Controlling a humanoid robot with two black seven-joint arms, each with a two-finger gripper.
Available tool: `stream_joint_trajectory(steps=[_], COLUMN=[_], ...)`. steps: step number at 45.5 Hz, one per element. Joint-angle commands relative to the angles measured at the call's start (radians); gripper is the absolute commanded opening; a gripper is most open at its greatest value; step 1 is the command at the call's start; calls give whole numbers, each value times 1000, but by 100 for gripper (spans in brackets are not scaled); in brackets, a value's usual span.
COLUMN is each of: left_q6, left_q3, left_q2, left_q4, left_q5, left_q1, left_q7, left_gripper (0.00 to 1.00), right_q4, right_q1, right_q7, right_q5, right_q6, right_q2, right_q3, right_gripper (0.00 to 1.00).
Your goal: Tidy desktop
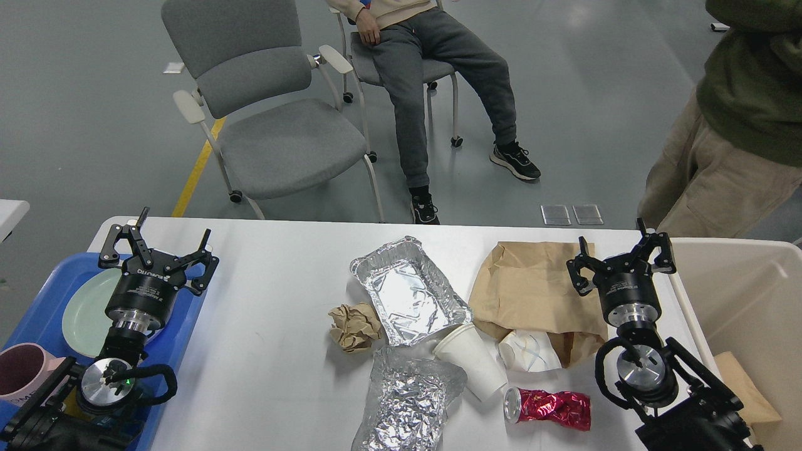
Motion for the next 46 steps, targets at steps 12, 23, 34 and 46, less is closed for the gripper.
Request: stream_joint_trajectory(steps=[12,23,34,46], left_q6=[-1,0,-17,-93], left_q3=[-37,-63,31,31], left_q2=[-1,-3,-27,-44], left_q4=[-8,6,73,138], left_q5=[-25,-19,-5,-14], left_q1=[-19,-75,-62,-72], left_q7=[2,-6,-18,-46], left_gripper=[96,96,96,96], right_q4=[0,0,0,-2], right_q1=[-1,-1,-1,0], right_q7=[0,0,0,0], right_q5=[-1,0,0,0], right_q6=[-1,1,1,1], right_q2=[0,0,0,0], right_q3=[0,0,0,0], right_gripper=[100,100,100,100])
